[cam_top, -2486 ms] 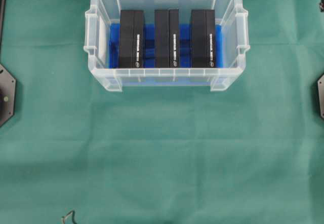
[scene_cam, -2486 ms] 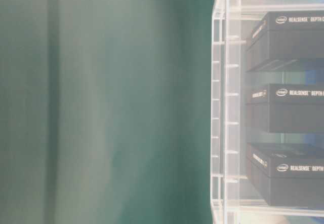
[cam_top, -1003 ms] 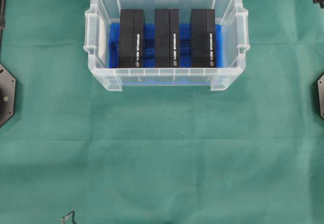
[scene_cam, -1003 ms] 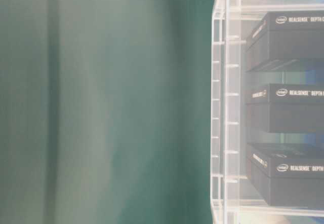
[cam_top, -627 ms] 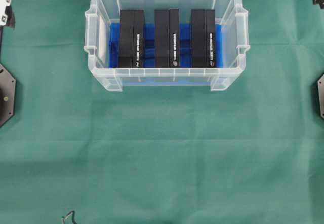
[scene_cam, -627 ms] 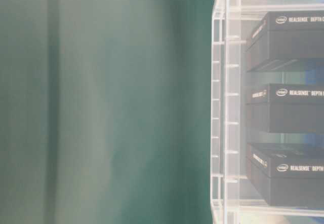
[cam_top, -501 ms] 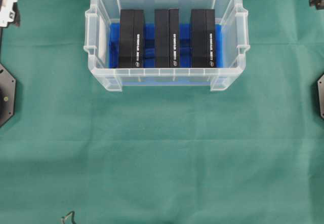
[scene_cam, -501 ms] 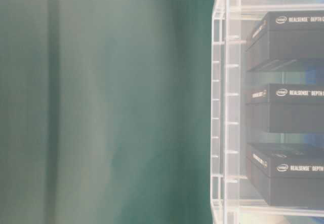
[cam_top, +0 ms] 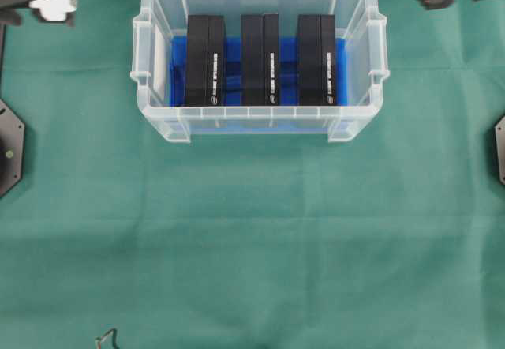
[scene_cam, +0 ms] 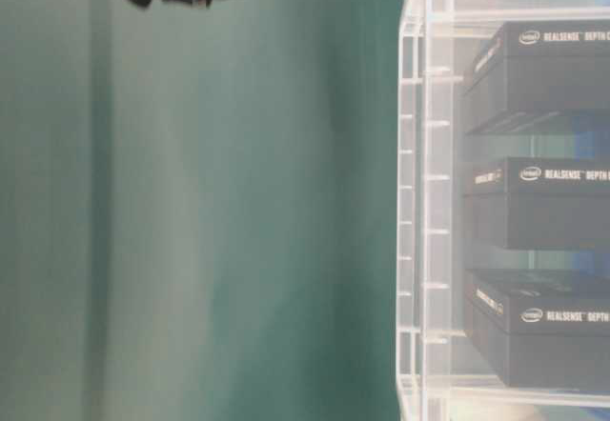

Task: Take the box out of the case with both arms.
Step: 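Move both open grippers above the bin toward the outer black boxes, then lower left gripper onto left box and right gripper onto right box, then close both grippers on the left and right black boxes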

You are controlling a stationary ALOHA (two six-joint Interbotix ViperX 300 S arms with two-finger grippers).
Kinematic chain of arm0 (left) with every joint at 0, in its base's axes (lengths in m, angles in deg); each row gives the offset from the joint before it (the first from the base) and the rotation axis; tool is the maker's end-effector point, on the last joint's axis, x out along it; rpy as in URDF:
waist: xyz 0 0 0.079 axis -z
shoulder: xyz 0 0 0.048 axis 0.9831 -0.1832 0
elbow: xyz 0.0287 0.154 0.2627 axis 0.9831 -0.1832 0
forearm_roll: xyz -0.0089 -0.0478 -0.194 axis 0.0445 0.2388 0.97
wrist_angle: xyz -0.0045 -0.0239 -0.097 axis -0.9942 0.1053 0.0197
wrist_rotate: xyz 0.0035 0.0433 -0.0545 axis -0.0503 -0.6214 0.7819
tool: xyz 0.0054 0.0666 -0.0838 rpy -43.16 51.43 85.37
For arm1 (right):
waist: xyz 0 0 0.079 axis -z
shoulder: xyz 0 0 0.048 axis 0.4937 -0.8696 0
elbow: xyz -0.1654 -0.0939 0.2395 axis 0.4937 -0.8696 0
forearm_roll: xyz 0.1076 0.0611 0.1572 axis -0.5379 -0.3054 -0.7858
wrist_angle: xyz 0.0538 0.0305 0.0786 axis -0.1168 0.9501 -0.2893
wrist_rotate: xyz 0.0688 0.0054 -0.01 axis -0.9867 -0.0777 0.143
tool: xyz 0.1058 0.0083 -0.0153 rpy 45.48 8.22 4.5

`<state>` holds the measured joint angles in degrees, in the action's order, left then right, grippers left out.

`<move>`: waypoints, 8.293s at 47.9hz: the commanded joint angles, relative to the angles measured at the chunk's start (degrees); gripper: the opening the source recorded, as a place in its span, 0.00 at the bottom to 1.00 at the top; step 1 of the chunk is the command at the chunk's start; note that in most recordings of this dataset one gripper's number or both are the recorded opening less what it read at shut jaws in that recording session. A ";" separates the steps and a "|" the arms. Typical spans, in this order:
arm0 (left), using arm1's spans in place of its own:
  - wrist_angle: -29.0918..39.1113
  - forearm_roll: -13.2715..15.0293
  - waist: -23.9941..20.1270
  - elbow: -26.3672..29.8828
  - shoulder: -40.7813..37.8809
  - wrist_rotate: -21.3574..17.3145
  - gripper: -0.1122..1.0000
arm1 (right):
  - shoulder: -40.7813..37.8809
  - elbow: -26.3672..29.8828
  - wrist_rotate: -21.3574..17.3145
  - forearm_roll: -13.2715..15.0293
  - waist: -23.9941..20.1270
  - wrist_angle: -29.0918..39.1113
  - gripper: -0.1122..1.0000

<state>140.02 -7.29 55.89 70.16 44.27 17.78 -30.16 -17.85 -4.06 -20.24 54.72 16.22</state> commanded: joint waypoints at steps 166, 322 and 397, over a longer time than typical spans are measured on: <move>-0.88 -0.62 6.59 28.56 -27.25 -0.18 0.87 | -19.60 22.68 -1.05 -1.32 -7.91 -1.23 0.96; -25.84 -1.23 7.47 2.20 -30.50 2.72 0.68 | -24.70 3.16 -6.77 -1.14 -9.49 -16.88 0.69; -15.12 -1.23 7.29 13.01 -28.13 3.43 0.68 | -21.01 11.87 -9.76 1.23 -9.49 -8.26 0.69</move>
<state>123.32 -8.43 63.10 79.83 13.69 21.21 -53.98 -8.62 -13.72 -19.71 45.14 6.55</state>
